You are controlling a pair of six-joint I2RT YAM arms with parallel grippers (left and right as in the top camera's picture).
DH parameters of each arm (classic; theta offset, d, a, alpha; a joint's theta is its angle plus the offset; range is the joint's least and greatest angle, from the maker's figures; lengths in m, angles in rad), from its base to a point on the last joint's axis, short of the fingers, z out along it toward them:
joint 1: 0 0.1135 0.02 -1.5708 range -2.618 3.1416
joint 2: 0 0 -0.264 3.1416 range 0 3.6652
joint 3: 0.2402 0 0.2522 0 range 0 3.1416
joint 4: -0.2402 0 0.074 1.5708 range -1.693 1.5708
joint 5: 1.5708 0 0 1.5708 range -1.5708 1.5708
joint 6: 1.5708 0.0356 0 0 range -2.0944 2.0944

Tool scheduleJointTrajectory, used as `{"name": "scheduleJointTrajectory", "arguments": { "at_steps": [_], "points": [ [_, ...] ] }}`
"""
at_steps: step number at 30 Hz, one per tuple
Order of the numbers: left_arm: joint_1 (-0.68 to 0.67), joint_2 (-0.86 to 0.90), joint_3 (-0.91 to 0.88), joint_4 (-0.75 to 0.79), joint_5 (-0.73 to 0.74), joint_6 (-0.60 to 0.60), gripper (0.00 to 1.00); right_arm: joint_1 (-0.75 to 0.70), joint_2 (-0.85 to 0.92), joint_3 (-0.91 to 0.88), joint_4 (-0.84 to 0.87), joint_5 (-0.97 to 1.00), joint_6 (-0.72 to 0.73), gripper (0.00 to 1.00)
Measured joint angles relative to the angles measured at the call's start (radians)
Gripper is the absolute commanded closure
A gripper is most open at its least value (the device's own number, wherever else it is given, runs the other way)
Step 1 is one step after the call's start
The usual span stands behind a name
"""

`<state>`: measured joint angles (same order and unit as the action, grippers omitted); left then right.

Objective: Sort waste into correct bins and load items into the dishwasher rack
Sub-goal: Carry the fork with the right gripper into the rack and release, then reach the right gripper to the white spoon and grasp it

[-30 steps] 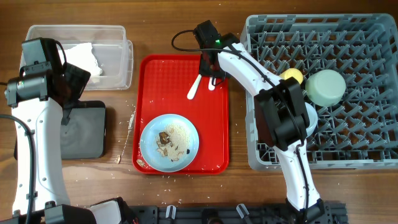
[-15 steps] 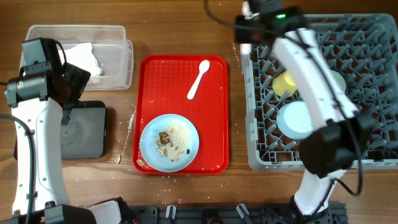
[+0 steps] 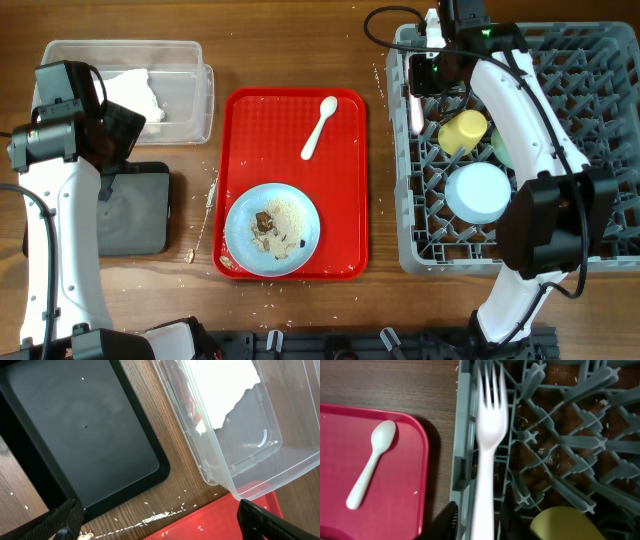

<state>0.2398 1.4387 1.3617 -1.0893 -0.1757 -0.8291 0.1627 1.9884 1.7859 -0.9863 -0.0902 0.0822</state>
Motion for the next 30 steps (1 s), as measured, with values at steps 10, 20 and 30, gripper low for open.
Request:
{"name": "scheduleJointTrajectory", "arguments": {
  "at_steps": [10,20,30],
  "points": [
    [0.000,0.000,0.000,0.000,0.000,0.000,0.00,0.039,0.000,0.000,0.042,-0.188,0.084,0.51],
    [0.000,0.000,0.000,0.000,0.000,0.000,0.00,0.397,0.065,0.000,0.238,0.085,0.560,0.52],
    [0.000,0.000,0.000,0.000,0.000,0.000,0.00,0.415,0.318,-0.011,0.375,0.174,0.784,0.62]
  ]
}}
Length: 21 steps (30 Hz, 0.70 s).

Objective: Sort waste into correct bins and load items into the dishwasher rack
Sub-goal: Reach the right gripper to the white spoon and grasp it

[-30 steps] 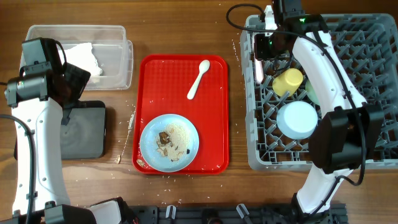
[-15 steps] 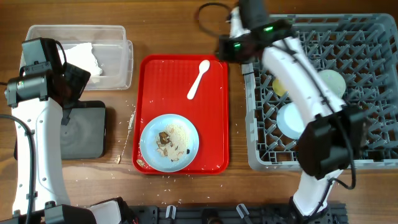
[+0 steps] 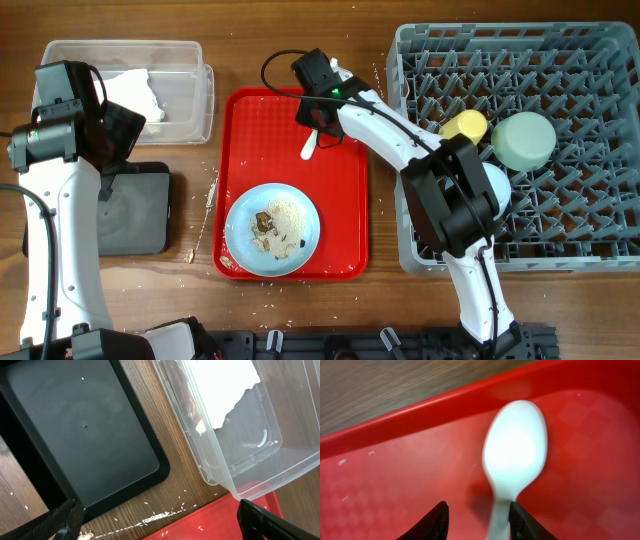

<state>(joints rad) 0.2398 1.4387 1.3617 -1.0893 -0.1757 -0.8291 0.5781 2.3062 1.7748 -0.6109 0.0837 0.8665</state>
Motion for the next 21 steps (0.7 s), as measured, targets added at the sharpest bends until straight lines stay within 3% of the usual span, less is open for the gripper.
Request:
{"name": "scheduleJointTrajectory", "arguments": {
  "at_steps": [8,18,21],
  "points": [
    [0.000,0.000,0.000,0.000,0.000,0.000,0.00,0.001,0.000,0.000,-0.018,0.138,0.011,0.67],
    [0.000,0.000,0.000,0.000,0.000,0.000,0.00,0.009,0.018,0.002,-0.009,0.134,0.000,0.69],
    [0.000,0.000,0.000,0.000,0.000,0.000,0.00,0.021,0.018,0.008,-0.027,0.129,0.000,0.78]
  ]
}}
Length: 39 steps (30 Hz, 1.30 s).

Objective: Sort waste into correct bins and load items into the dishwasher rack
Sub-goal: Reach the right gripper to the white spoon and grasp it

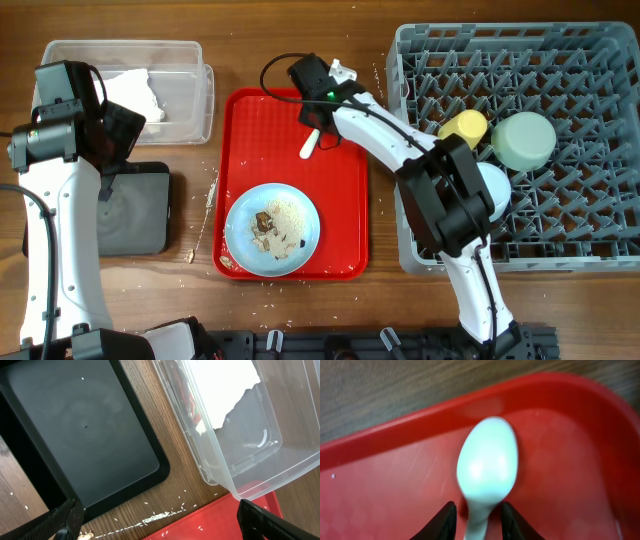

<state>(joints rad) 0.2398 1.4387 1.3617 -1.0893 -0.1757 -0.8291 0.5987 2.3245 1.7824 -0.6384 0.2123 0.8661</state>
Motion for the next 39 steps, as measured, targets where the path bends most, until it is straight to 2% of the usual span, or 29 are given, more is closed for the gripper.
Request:
{"name": "scheduleJointTrajectory", "arguments": {
  "at_steps": [4,8,13,16,18,22,24,28,31,35,39],
  "points": [
    [0.000,0.000,0.000,0.000,0.000,0.000,0.00,0.006,0.000,0.013,-0.078,-0.003,0.012,0.83],
    [0.000,0.000,0.000,0.000,0.000,0.000,0.00,0.006,0.000,0.019,-0.109,-0.002,0.013,0.96],
    [0.000,0.000,0.000,0.000,0.000,0.000,0.00,0.001,-0.001,0.053,-0.193,-0.013,0.018,0.96],
    [0.000,0.000,0.000,0.000,0.000,0.000,0.00,-0.017,-0.006,0.053,-0.204,-0.023,-0.027,0.96],
    [0.000,0.000,0.000,0.000,0.000,0.000,0.00,-0.036,-0.034,0.052,-0.198,-0.029,-0.082,0.90],
    [0.000,0.000,0.000,0.000,0.000,0.000,0.00,-0.092,-0.167,0.053,-0.175,-0.085,-0.146,0.71],
    [0.000,0.000,0.000,0.000,0.000,0.000,0.00,-0.117,-0.222,0.055,-0.140,-0.129,-0.162,0.66],
    [0.000,0.000,0.000,0.000,0.000,0.000,0.00,-0.111,-0.226,0.058,-0.066,-0.188,-0.160,0.65],
    [0.000,0.000,0.000,0.000,0.000,0.000,0.00,-0.047,-0.167,0.058,-0.008,-0.201,-0.151,0.64],
    [0.000,0.000,0.000,0.000,0.000,0.000,0.00,0.034,-0.061,0.058,-0.008,-0.154,-0.080,0.64],
    [0.000,0.000,0.000,0.000,0.000,0.000,0.00,0.043,-0.001,0.057,-0.018,-0.122,-0.036,0.65]
  ]
}}
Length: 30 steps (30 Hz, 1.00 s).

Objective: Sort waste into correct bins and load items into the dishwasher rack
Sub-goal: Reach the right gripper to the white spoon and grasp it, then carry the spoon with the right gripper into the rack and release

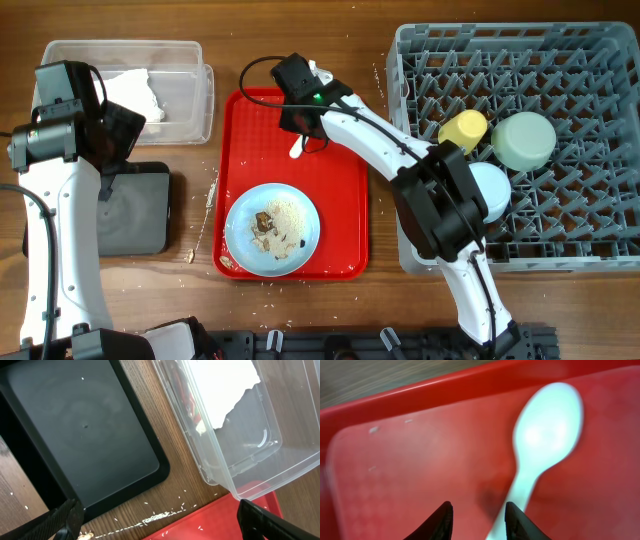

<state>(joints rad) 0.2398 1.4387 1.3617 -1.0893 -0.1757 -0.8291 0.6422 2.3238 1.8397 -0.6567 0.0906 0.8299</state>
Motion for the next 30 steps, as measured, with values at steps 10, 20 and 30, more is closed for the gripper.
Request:
{"name": "scheduleJointTrajectory", "arguments": {
  "at_steps": [10,20,30],
  "points": [
    [0.000,0.000,0.000,0.000,0.000,0.000,0.00,-0.008,0.023,0.001,-0.064,0.079,0.023,0.70],
    [0.000,0.000,0.000,0.000,0.000,0.000,0.00,-0.009,0.023,0.008,-0.180,0.151,0.022,0.75],
    [0.000,0.000,0.000,0.000,0.000,0.000,0.00,-0.057,0.019,0.022,-0.249,0.037,0.030,0.91]
  ]
}}
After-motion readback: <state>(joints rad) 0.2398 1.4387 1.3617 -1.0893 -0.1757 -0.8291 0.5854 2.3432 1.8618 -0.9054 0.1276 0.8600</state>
